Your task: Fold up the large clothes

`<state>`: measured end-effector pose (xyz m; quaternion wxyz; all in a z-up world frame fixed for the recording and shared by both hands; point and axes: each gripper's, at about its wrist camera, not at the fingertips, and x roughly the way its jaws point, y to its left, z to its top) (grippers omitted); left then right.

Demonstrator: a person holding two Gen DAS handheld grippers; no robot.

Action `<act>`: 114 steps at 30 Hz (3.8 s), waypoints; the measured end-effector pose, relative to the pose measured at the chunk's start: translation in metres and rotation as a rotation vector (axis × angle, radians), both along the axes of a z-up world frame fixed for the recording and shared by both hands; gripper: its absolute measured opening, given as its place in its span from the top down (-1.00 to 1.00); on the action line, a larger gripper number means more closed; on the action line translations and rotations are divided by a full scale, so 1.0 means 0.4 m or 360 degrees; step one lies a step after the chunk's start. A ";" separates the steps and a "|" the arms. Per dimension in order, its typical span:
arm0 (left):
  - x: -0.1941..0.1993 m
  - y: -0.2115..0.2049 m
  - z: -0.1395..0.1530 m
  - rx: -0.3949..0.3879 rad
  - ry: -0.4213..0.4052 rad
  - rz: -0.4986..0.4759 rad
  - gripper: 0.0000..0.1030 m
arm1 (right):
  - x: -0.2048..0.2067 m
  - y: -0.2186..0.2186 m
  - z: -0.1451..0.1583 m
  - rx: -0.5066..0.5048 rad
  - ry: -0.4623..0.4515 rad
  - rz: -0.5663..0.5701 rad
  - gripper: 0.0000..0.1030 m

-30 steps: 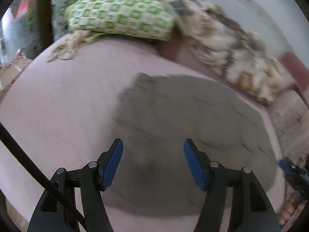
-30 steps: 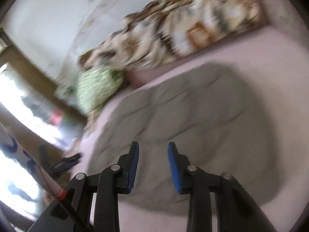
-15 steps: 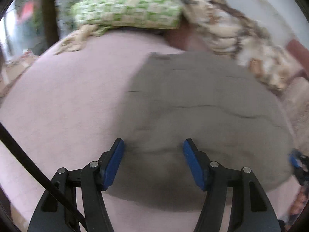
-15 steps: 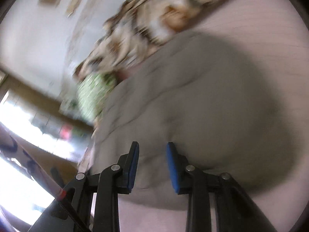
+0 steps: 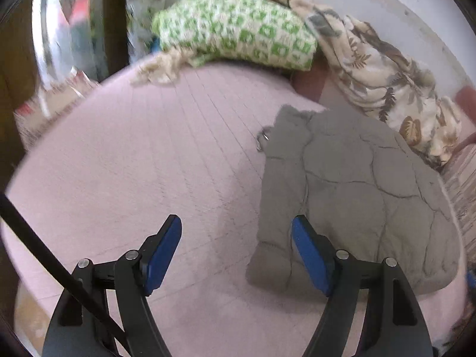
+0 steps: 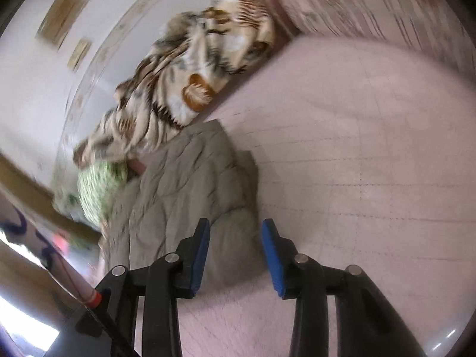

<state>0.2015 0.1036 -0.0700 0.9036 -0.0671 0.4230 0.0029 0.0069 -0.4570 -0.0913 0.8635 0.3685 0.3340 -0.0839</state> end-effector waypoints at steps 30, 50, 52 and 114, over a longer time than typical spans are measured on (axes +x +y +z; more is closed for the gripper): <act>-0.666 -0.202 0.337 0.0175 -0.0958 -0.0194 -0.92 | -0.125 0.631 0.105 -0.0866 0.0114 0.0277 -0.36; -0.623 -0.281 0.214 0.0148 -0.0507 -0.0318 -0.92 | -0.156 0.642 0.035 -0.0933 0.0280 0.0292 -0.43; -0.615 -0.284 0.206 0.0147 -0.0492 -0.0328 -0.92 | -0.151 0.644 0.031 -0.0950 0.0288 0.0292 -0.44; -0.534 -0.297 0.104 0.0062 -0.0320 -0.0433 -0.92 | 0.000 0.692 -0.041 -0.1111 0.0439 0.0468 -0.49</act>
